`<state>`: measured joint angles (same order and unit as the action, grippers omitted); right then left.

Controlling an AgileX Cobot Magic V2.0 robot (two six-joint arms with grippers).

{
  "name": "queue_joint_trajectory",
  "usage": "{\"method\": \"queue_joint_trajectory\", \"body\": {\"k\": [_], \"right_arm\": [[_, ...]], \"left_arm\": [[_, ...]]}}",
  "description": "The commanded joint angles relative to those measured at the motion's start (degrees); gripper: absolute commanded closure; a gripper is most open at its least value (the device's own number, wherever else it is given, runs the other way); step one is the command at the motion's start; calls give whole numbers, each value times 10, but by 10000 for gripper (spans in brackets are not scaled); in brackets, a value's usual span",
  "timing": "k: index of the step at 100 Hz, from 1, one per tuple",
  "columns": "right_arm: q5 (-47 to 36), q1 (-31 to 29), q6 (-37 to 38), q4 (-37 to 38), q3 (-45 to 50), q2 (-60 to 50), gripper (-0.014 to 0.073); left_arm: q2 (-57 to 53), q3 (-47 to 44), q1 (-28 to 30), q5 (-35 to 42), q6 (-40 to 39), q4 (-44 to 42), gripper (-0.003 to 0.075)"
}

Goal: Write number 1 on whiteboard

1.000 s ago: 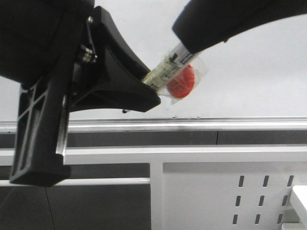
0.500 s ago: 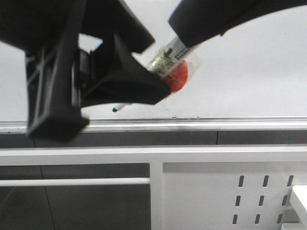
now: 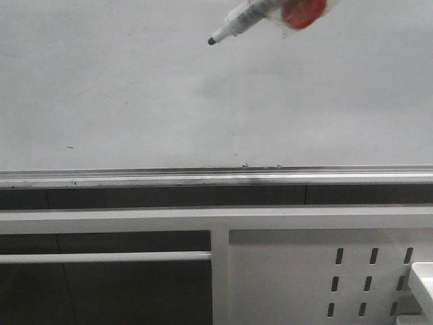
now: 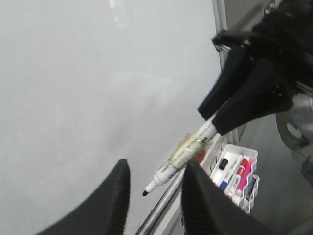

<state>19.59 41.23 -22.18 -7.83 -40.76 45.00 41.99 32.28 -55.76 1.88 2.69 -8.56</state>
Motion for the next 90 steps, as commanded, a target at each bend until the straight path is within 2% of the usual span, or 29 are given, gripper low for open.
{"method": "queue_joint_trajectory", "body": {"k": [1,18,24,30,60,90], "right_arm": [[-60,-4,7,-8,2,-25,662],[-106,-4,7,-9,20,-37,661],[-131,-4,7,-9,28,-35,661],[-136,-5,7,-9,29,-28,661],[-139,-64,7,-13,29,1,662],[-169,-71,7,-4,29,25,662]], "left_arm": [[-31,-32,29,85,-6,43,742],[-60,-136,87,273,-6,157,740],[-60,-167,102,337,-6,170,740],[-60,-185,111,368,-6,174,740],[-60,-191,118,400,-6,183,740],[-60,-191,118,400,-2,221,740]]}}
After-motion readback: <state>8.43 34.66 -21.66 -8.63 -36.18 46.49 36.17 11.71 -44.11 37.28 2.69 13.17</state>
